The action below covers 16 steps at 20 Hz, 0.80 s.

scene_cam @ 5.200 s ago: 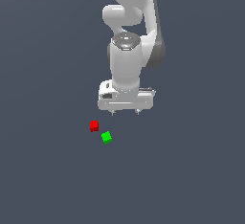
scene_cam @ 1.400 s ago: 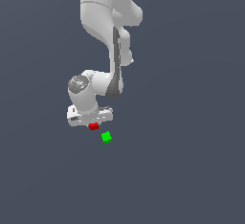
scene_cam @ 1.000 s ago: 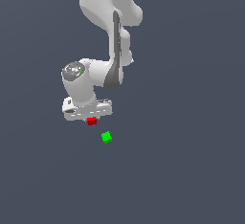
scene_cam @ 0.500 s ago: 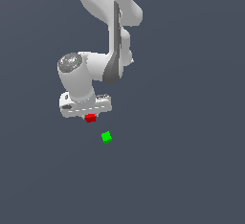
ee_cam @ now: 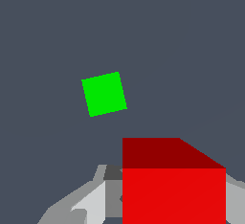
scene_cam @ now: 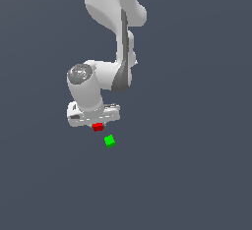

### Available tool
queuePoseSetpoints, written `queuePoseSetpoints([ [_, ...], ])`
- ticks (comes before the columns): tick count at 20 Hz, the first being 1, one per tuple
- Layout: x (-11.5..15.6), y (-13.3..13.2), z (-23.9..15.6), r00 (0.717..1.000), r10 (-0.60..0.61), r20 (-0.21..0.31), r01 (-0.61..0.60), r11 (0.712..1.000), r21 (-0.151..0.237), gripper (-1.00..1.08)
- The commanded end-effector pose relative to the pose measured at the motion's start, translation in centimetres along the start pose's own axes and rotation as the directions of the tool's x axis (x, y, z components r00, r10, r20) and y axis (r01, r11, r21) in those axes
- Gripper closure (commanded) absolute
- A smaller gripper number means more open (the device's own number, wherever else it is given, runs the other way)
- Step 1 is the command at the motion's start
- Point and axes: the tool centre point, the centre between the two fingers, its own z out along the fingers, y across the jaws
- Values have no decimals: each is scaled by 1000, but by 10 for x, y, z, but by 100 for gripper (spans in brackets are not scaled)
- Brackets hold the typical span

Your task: Stack the red cube on top of the green cube.

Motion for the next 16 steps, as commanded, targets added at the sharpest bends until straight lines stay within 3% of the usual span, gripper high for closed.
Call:
queuePoseSetpoints([
  [1, 12, -9, 9, 1000, -1, 0, 1, 1000, 0, 108],
  [8, 42, -32, 32, 1000, -1, 1, 1, 1000, 0, 108],
  [16, 53, -39, 40, 1000, -1, 1, 1, 1000, 0, 108],
])
